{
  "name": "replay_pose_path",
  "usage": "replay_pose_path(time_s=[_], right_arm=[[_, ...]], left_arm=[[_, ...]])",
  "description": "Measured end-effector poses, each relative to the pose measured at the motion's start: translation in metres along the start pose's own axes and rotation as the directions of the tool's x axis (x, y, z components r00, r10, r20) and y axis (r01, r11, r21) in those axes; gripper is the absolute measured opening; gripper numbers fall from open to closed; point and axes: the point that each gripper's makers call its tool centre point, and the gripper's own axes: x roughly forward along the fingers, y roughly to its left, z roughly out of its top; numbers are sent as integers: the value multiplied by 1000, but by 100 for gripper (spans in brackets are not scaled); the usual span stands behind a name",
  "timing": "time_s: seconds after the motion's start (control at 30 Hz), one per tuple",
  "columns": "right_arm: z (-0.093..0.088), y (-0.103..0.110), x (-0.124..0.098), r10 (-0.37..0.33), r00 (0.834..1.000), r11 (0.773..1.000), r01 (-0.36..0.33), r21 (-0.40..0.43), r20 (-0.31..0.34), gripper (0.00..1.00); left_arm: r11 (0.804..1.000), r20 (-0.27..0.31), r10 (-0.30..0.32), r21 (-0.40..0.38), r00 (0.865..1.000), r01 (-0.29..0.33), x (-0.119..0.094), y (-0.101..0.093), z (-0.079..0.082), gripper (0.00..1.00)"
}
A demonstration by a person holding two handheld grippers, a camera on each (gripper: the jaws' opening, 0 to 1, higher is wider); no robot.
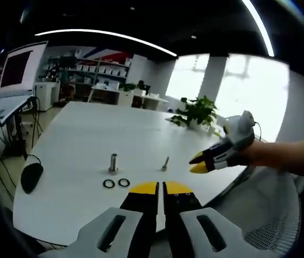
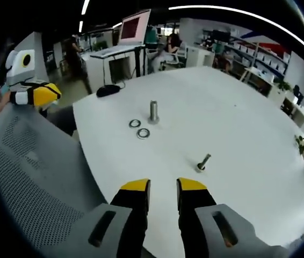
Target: Place the washer onto the threaded stud by aligning its center hole with the stud, sliding it down to the base, and recovering from edge contact or off-axis alignment until the washer reaches the visible bottom stop.
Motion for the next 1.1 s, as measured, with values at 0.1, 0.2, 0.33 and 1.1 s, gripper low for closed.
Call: replay_pose_path(time_s=[0.1,0.2,0.33,1.1], right_arm=[[14,-2,7,30,999,998,-31,-58,-13,22],[34,1,16,74,997,991,-77,-109,-23,22],[50,16,34,184,980,957,-196,-215,-74,22],[42,35,144,271,853,763,-473,-441,-446,22]], left_arm=[[1000,17,0,5,1000,0,-1,0,3,1],[1000,54,17,-13,998,-17,-2,4,8,1],[999,63,21,-32,998,-19,-1,5,11,1],[997,-72,56,-55,996,-61,4,9,-10,2]])
